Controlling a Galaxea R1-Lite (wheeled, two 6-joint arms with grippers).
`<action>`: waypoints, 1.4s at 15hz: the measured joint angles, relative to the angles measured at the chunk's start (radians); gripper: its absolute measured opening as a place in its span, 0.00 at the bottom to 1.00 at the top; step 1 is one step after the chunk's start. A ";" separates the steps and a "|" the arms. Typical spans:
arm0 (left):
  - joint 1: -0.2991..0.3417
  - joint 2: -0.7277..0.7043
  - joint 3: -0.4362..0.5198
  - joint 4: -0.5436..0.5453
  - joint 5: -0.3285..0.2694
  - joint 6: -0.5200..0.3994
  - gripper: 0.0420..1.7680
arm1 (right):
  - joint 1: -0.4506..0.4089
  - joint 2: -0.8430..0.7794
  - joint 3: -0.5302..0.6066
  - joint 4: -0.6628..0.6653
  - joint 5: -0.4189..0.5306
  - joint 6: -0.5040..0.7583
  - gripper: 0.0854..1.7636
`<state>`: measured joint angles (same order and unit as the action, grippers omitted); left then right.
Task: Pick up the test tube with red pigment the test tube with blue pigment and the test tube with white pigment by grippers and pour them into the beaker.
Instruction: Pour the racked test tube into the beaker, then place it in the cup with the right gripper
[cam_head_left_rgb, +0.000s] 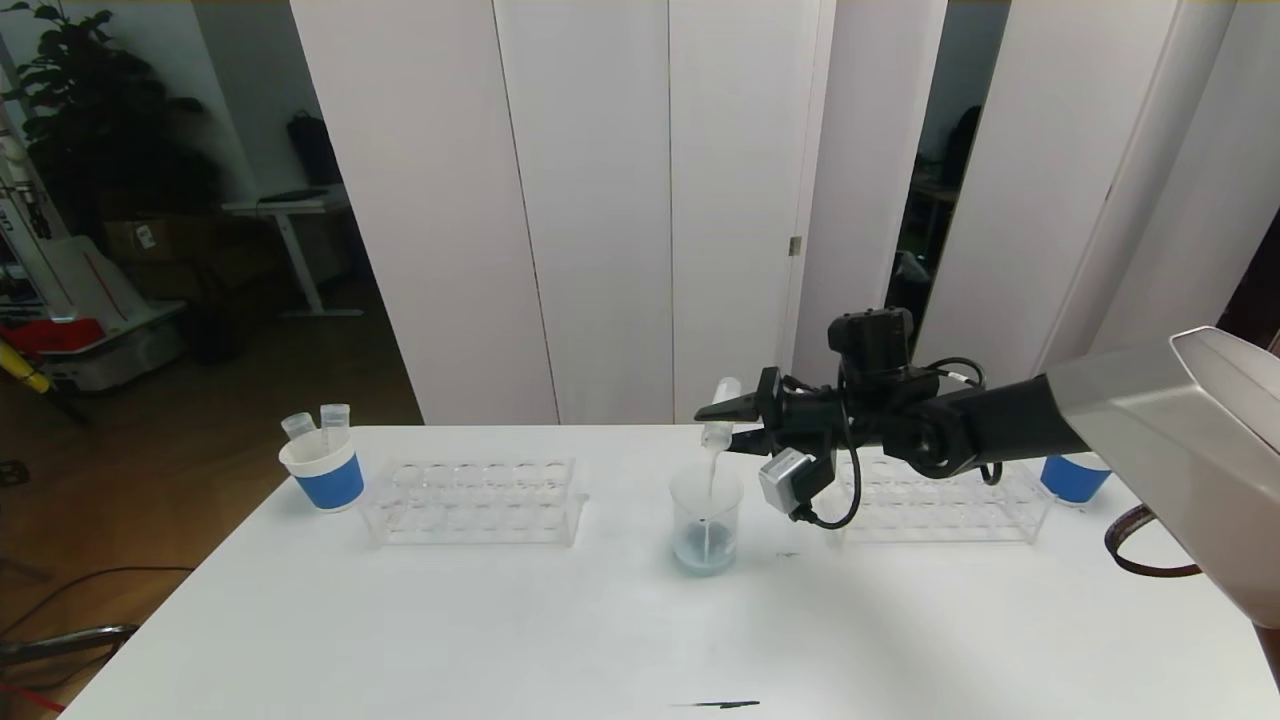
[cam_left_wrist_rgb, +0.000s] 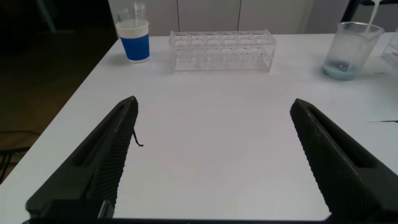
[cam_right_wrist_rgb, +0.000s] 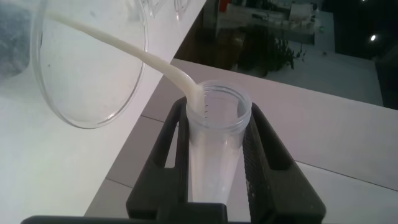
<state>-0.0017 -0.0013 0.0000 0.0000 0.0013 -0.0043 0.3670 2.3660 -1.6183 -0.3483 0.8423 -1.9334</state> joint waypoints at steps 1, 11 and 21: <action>0.000 0.000 0.000 0.000 0.000 0.000 0.99 | 0.000 -0.004 -0.004 0.019 -0.009 -0.018 0.30; 0.000 0.000 0.000 0.000 0.000 0.000 0.99 | 0.004 -0.026 -0.071 0.147 -0.040 -0.186 0.30; 0.000 0.000 0.000 0.000 0.000 0.000 0.99 | 0.013 -0.034 -0.082 0.183 -0.053 -0.227 0.30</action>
<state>-0.0017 -0.0013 0.0000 0.0000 0.0013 -0.0038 0.3804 2.3323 -1.7000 -0.1653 0.7894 -2.1604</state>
